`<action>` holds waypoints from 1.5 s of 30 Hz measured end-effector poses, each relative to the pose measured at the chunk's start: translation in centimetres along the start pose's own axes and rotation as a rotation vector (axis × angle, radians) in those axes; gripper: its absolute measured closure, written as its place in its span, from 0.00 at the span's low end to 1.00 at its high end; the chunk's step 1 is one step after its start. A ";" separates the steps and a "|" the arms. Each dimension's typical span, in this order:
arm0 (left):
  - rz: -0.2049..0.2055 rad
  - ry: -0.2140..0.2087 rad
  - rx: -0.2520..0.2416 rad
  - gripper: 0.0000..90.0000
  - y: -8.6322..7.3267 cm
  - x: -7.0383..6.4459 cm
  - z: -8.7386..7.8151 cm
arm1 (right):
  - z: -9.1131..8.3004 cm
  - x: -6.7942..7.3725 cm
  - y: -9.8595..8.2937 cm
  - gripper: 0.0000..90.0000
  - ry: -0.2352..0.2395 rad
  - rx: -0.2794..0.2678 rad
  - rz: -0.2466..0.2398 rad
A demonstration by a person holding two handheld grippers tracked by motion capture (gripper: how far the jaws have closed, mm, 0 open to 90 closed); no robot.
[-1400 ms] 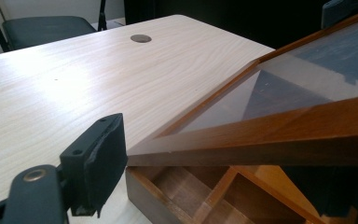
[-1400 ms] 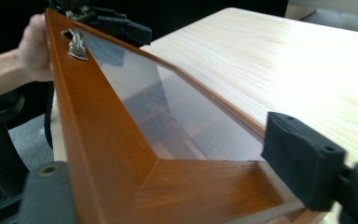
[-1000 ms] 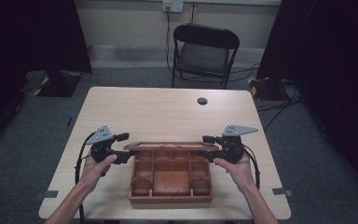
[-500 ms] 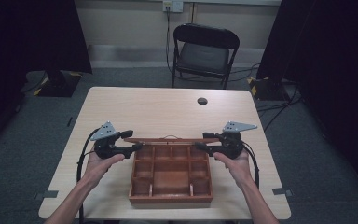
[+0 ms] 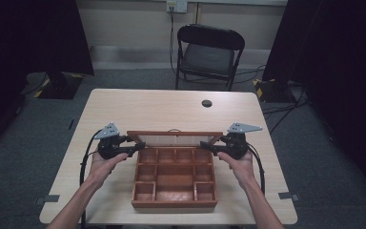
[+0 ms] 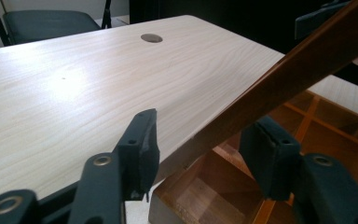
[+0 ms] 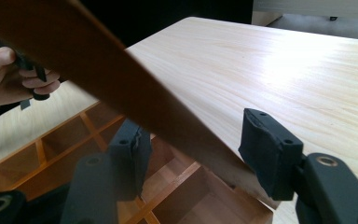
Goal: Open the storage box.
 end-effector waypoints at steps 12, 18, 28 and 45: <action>-0.053 -0.007 -0.041 0.61 0.2 1.0 0.5 | 0.6 -0.2 0.1 0.55 -0.021 -0.010 -0.015; -0.031 -0.015 -0.021 0.61 0.8 1.0 1.0 | 0.8 -0.8 0.0 0.56 -0.033 -0.005 -0.006; -0.048 0.000 -0.035 0.64 0.7 1.7 1.5 | 1.2 -2.0 -0.3 0.61 -0.063 -0.006 0.014; -0.086 -0.005 -0.022 0.67 -0.1 2.9 2.2 | 2.2 -3.4 -0.8 0.65 -0.095 0.000 0.047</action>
Point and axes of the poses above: each handheld gripper's, and its own axes: z roughly forward along the jaws, y roughly out of its top, x roughly to its left, the point moved 9 cm from there along z, roughly forward along the jaws, and after that the axes turned 4 degrees about -y, right-handed, at the moved point
